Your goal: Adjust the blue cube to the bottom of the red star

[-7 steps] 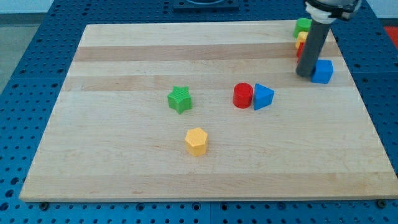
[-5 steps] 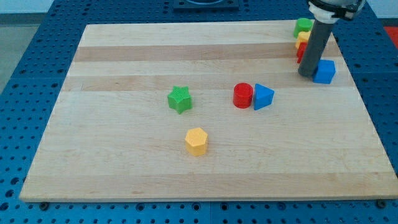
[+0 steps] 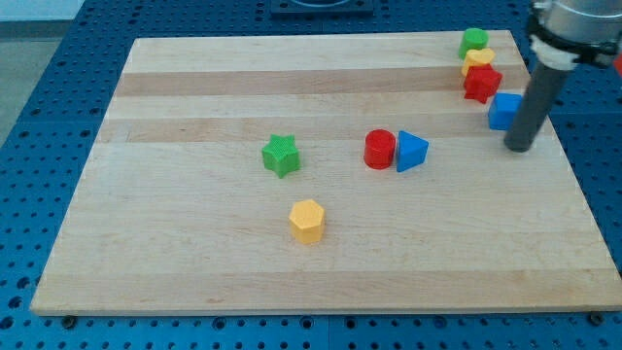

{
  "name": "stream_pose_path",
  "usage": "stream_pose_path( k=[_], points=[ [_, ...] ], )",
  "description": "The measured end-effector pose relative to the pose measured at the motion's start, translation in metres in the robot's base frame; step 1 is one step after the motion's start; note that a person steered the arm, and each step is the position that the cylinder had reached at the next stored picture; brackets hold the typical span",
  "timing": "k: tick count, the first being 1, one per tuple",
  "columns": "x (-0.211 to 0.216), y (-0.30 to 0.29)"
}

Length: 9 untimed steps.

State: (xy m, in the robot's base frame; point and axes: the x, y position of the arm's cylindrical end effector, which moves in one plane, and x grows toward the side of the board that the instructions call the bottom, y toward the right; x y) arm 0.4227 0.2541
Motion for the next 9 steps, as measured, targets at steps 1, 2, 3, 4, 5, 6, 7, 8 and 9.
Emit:
stream_pose_path(
  k=[1,2,3,4,5,6,7,8,9],
  points=[
    [-0.002,0.024],
    [-0.015,0.024],
    [-0.027,0.024],
    [-0.038,0.024],
    [-0.046,0.023],
    [-0.047,0.021],
    [-0.047,0.015],
    [-0.047,0.008],
    [-0.047,0.005]
  ],
)
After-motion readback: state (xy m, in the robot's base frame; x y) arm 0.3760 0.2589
